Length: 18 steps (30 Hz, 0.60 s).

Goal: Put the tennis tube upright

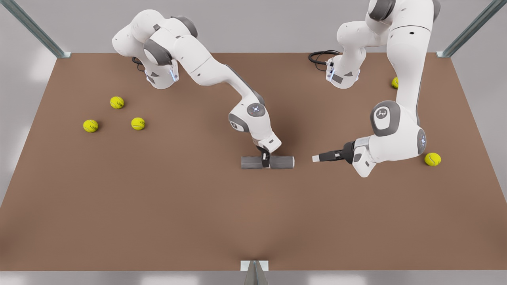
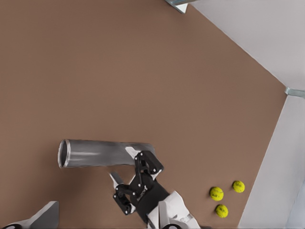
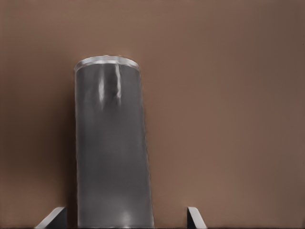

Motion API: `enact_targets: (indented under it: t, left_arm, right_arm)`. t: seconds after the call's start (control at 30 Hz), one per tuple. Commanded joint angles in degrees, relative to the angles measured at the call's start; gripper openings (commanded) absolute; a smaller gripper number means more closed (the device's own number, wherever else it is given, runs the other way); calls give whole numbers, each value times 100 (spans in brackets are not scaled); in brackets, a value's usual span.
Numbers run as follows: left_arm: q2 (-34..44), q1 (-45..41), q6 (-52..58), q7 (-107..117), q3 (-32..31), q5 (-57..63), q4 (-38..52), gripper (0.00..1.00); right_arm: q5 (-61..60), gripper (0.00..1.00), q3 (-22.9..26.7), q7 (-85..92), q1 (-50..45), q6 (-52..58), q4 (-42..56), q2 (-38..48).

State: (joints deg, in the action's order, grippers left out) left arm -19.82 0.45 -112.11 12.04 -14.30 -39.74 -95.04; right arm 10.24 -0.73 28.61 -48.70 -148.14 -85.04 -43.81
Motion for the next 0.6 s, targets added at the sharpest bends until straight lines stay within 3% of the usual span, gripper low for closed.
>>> enact_targets:
  t: [0.0,0.07,0.1,0.13,0.27,0.3,0.33,0.37,0.4,0.47,0.57]
  left_arm:
    - [-48,-27,-92,0,-2,-69,-5,99]
    - [-329,-10,-338,-237,-72,-227,-14,99]
    - [-426,17,-338,-510,-72,-482,-14,99]
    - [-496,17,-338,-676,-72,-605,-14,99]
    - [-997,122,-303,-2188,-73,-1115,-14,99]
    - [-1024,166,-259,-2285,-81,-1115,-23,99]
    - [-1006,254,-277,-2522,-178,-1124,-216,99]
    - [-980,386,-303,-2689,-301,-1291,-331,99]
    - [-1041,386,-373,-2917,-327,-1423,-357,99]
    - [-945,456,-426,-3129,-380,-1528,-682,99]
    - [-980,430,-936,-3226,-547,-1897,-884,99]
  right_arm:
    - [-30,100,-6,-4,1,127,-126,231]
    - [-110,100,-725,4,1036,830,-873,1584]
    - [-127,100,-1551,-4,2477,1085,-1102,2077]
    - [-487,100,-1913,-136,3480,1831,-1006,2429]
    - [-602,100,-1913,-943,5037,4240,514,2825]
    - [-602,100,-1765,-1759,5046,4951,726,3088]
    - [-619,100,-702,-2421,4511,5365,594,3475]
    - [-628,100,-313,-2947,4351,5612,331,3870]
    - [-619,100,-244,-3538,4316,5682,50,4073]
    - [-663,100,178,-2669,4307,5375,-214,4082]
    - [-839,100,161,-2588,4325,5436,-223,4047]
